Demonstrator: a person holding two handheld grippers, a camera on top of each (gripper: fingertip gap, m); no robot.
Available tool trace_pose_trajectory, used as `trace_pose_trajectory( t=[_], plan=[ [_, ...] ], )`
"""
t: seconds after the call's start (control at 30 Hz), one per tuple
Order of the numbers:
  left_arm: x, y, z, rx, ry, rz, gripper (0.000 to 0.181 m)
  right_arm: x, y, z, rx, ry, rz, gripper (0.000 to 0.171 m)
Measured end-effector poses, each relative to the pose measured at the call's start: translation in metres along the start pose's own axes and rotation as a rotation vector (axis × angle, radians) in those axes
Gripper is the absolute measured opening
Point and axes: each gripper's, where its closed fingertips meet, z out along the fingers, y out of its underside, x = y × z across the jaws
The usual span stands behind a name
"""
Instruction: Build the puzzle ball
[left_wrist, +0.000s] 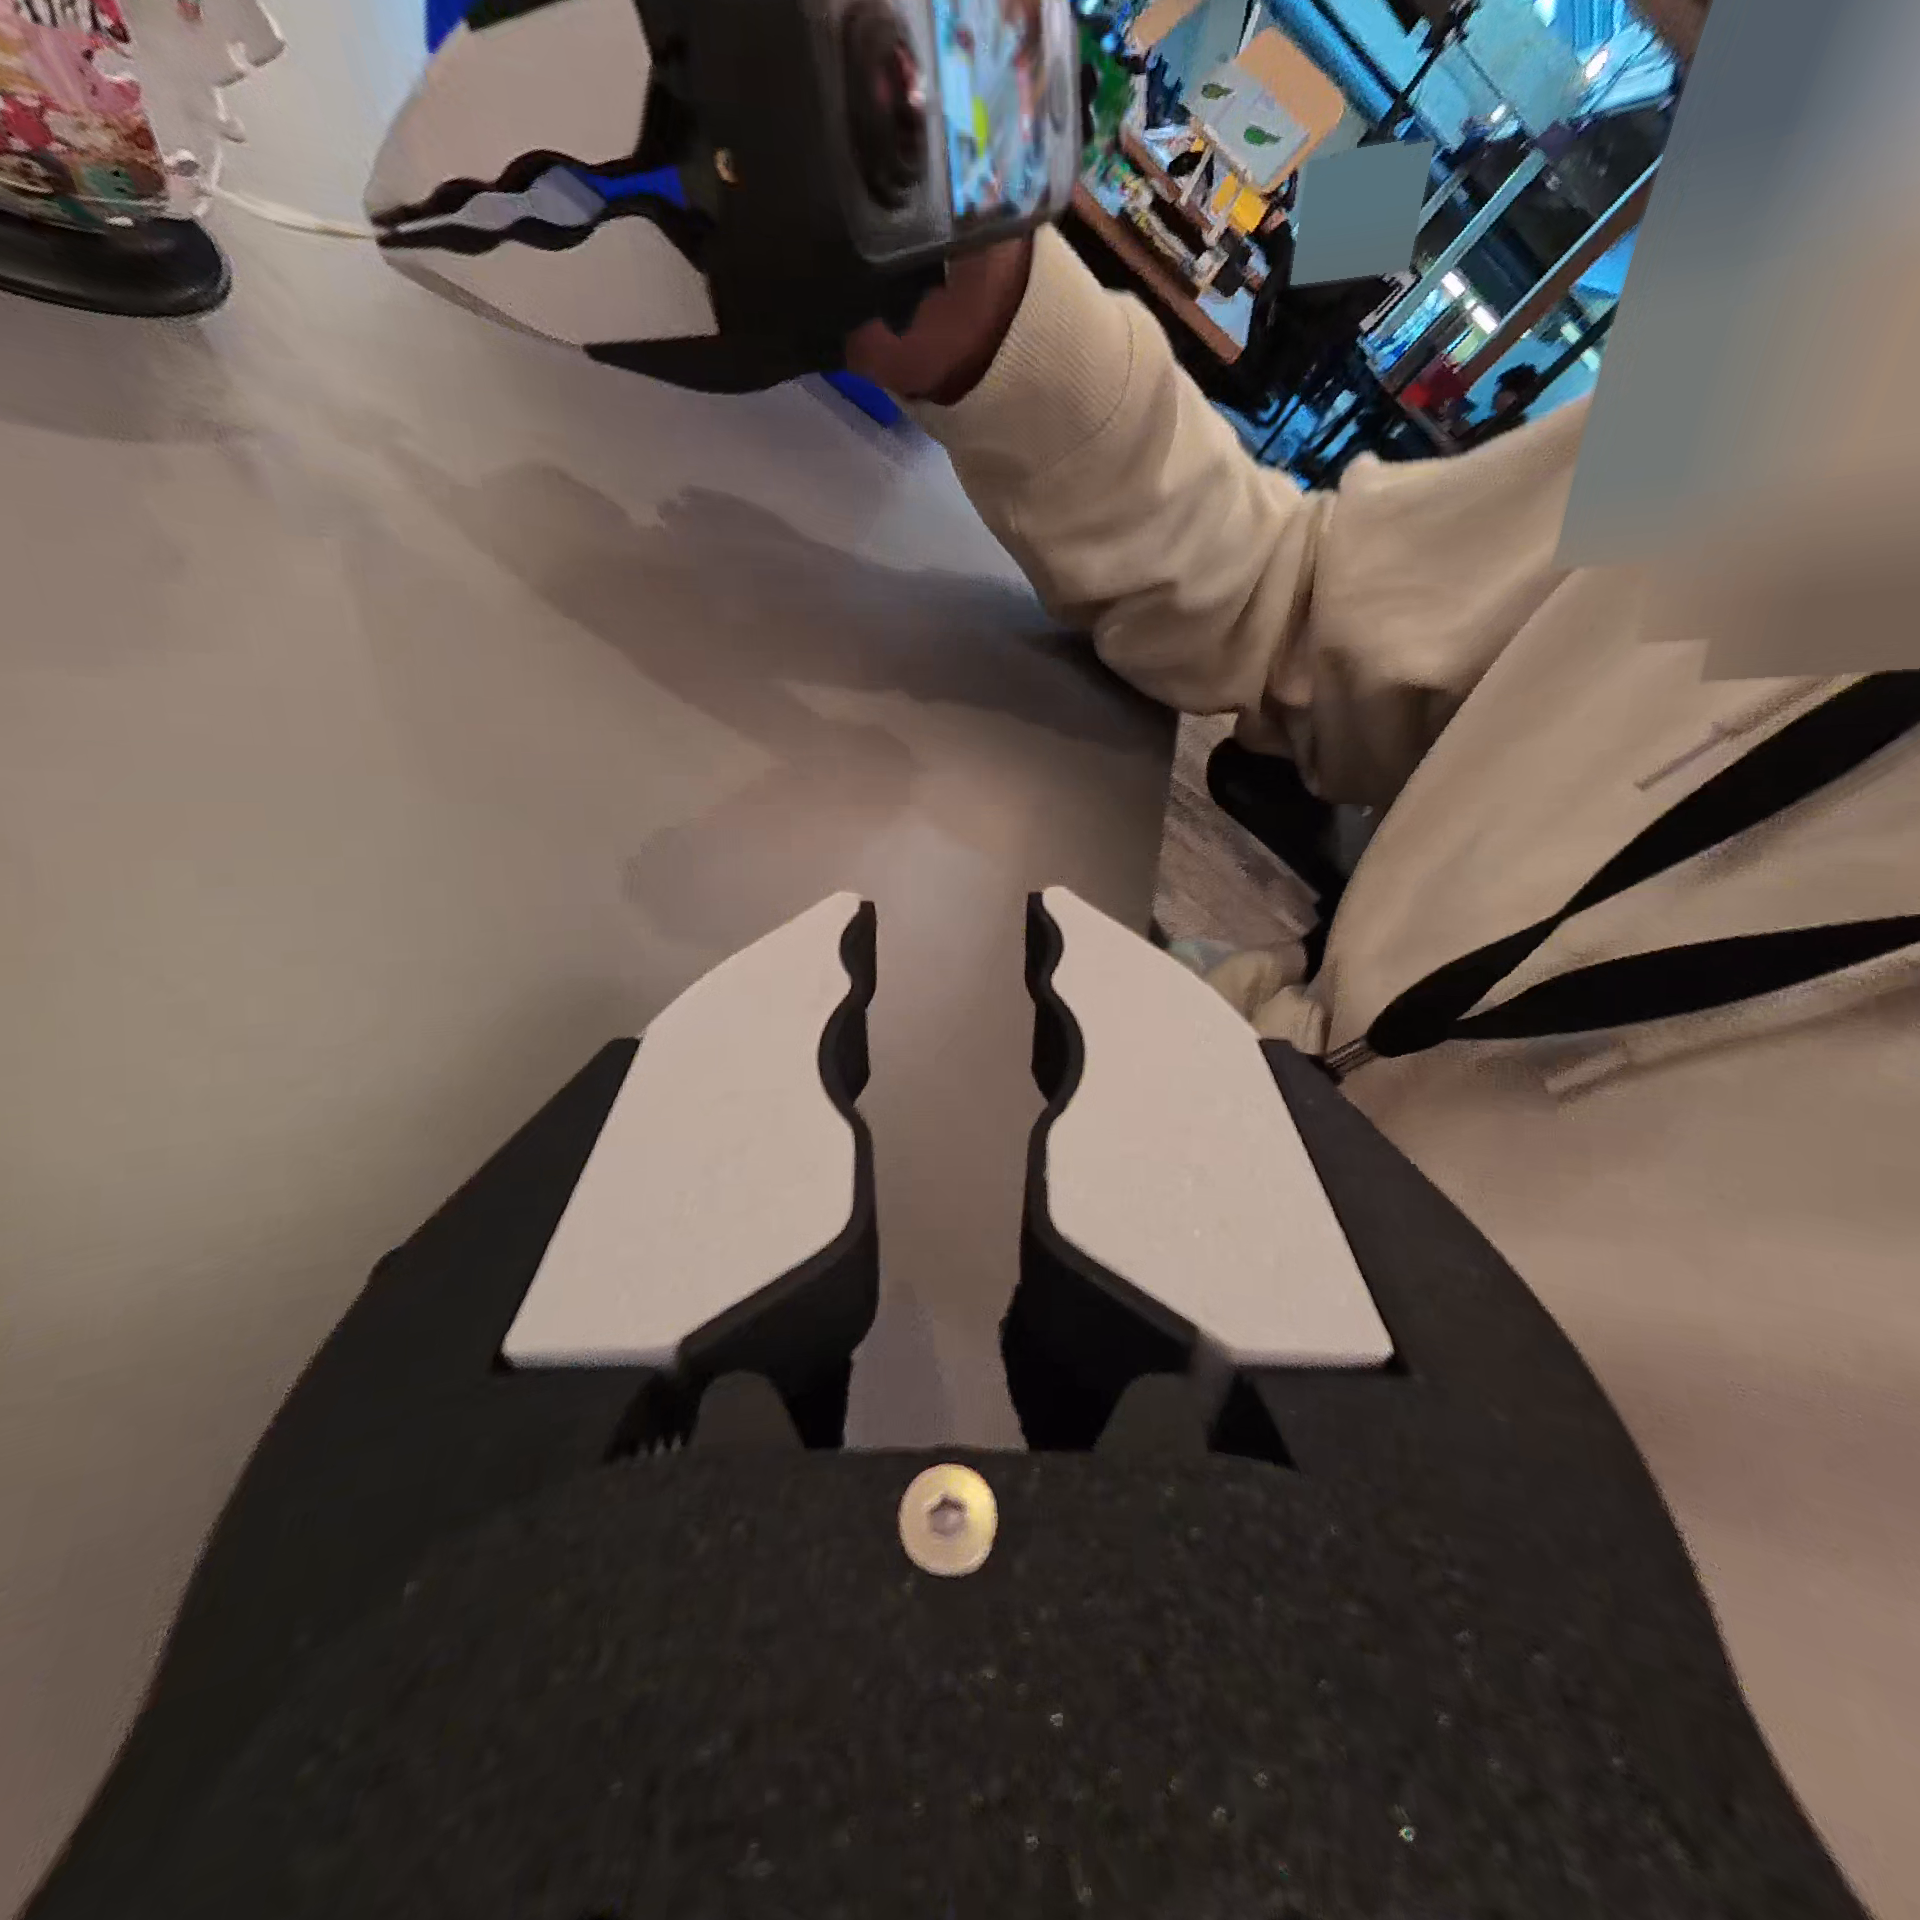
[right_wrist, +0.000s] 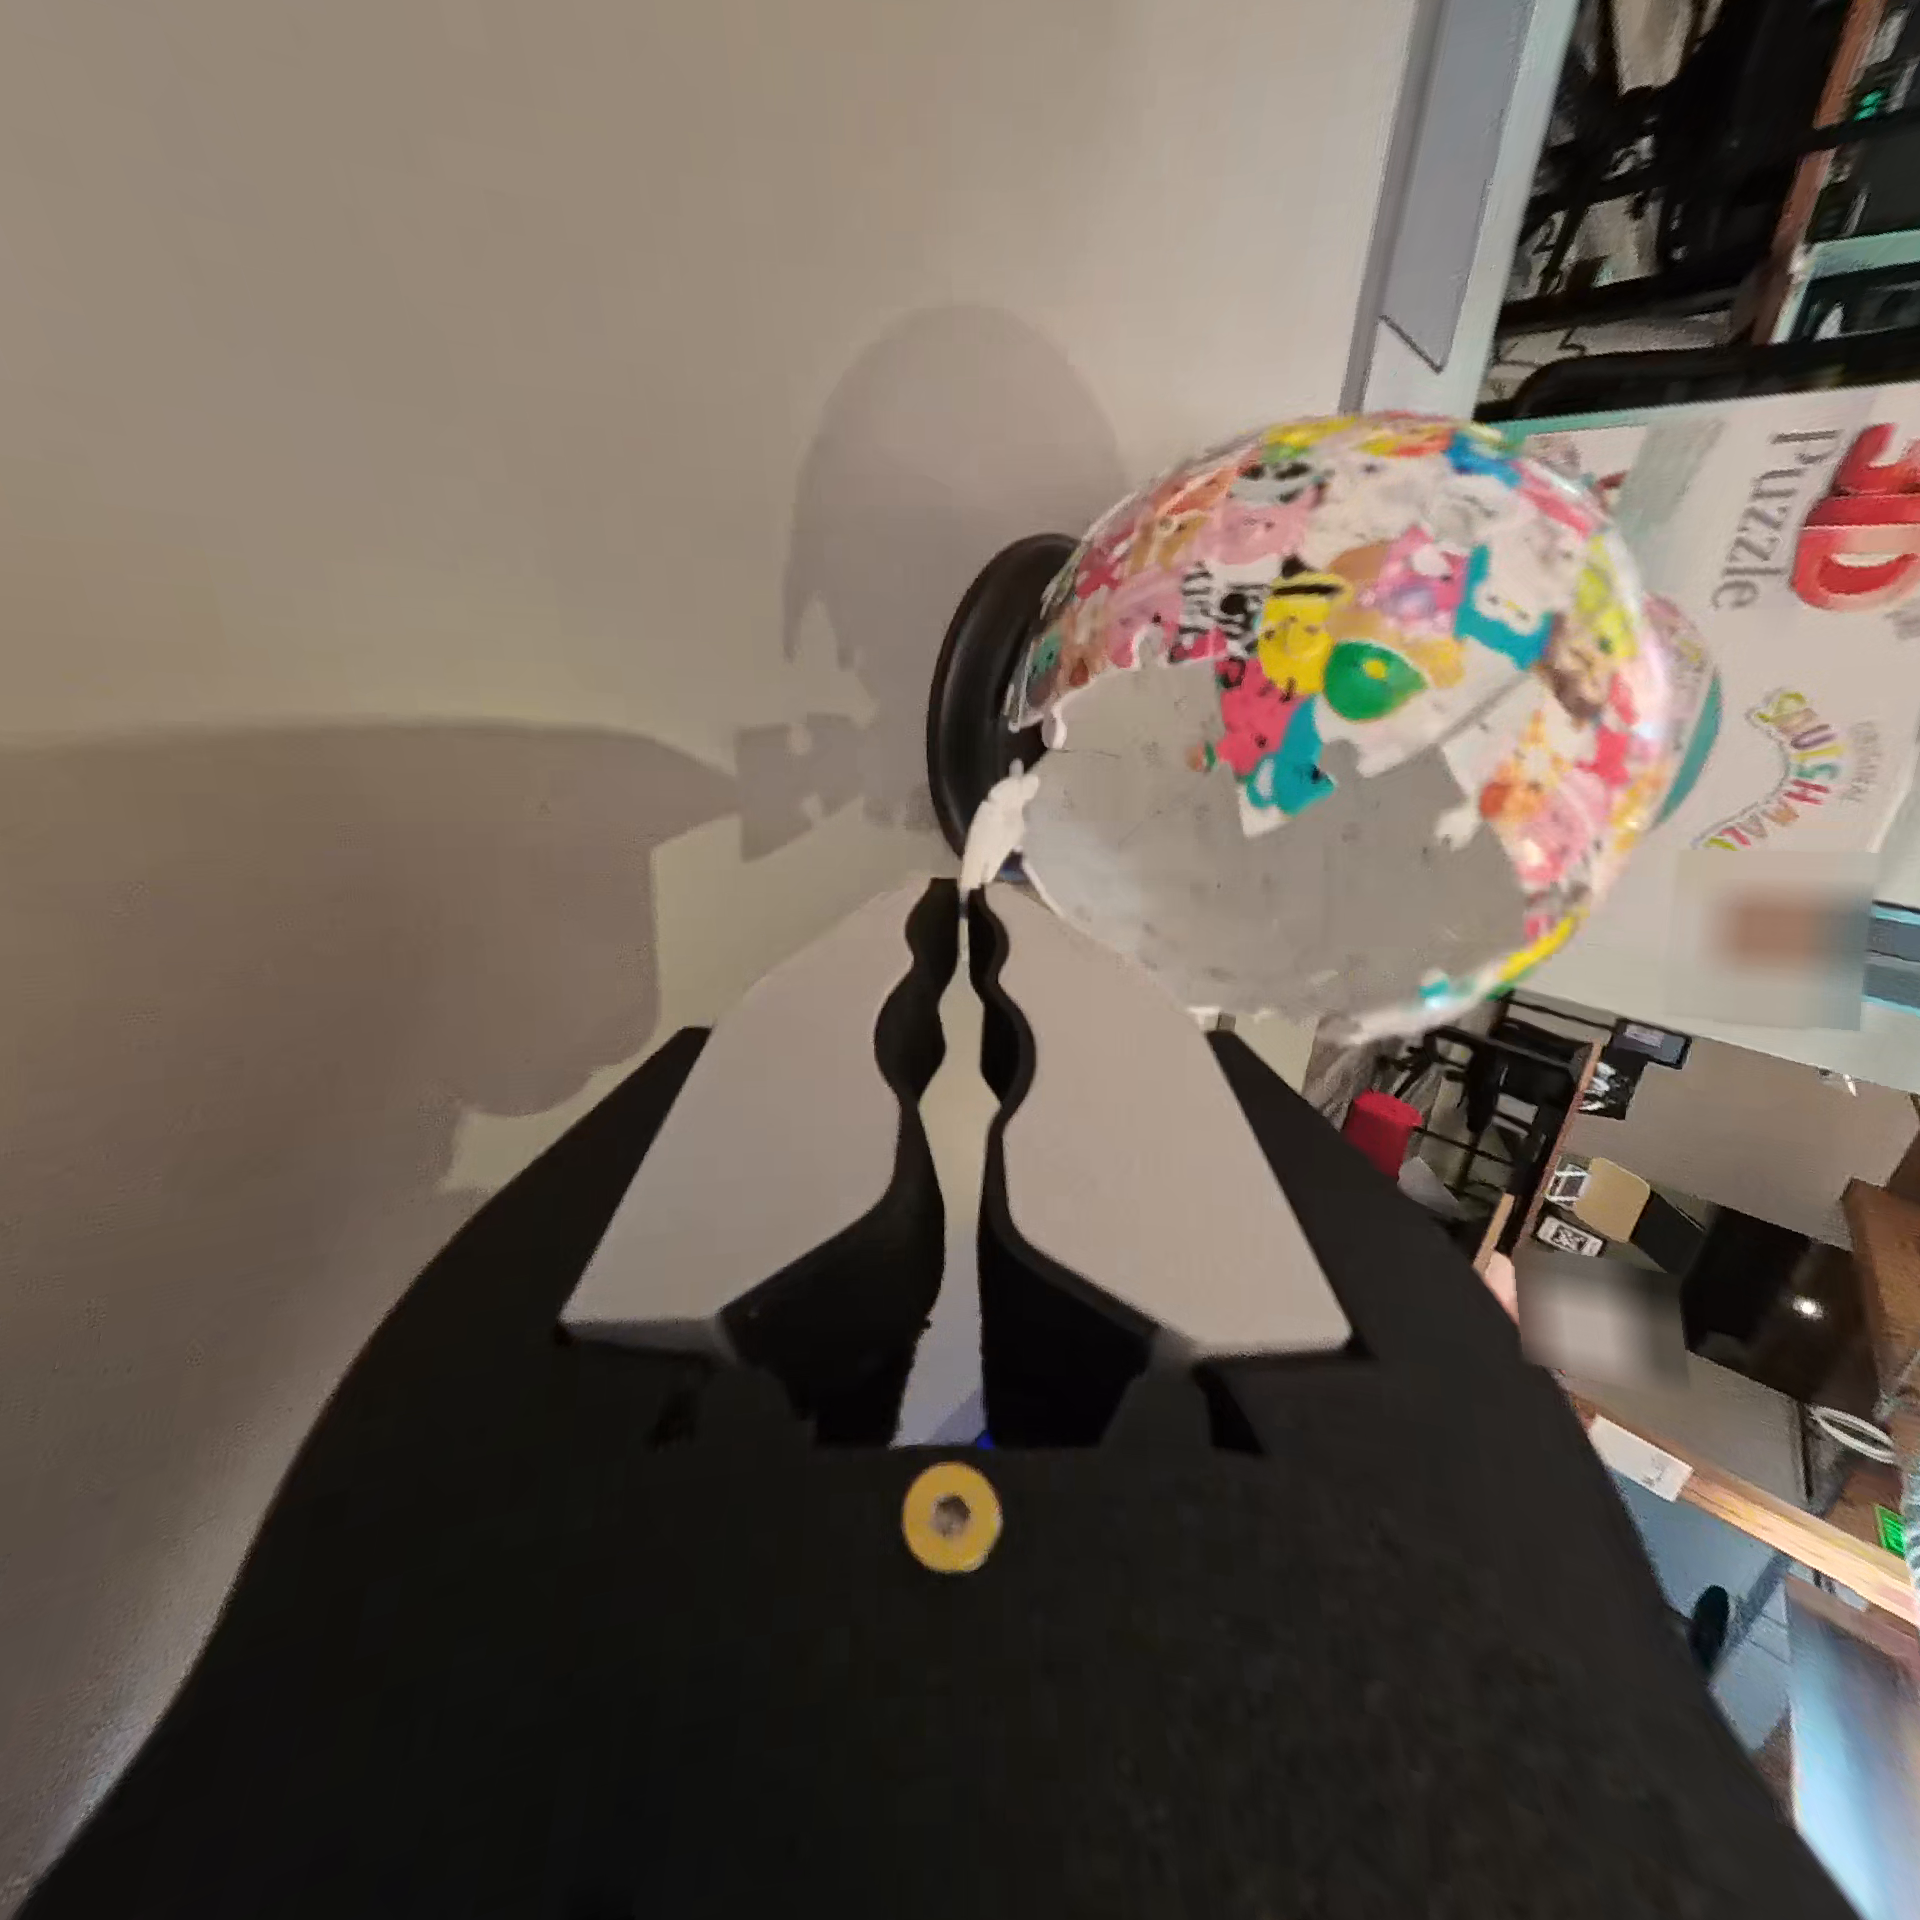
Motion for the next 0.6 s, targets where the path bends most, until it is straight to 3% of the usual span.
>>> trace_pose_trajectory(
  t=[0.27,0.6],
  plan=[
    [-0.013,-0.013,0.017,-0.027,0.011,0.061,0.025,0.010,-0.001,0.037,-0.026,-0.057,-0.026,0.002],
    [-0.024,-0.017,0.026,-0.049,0.016,0.053,0.025,0.011,-0.002,0.051,-0.065,-0.080,-0.010,0.002]
  ],
)
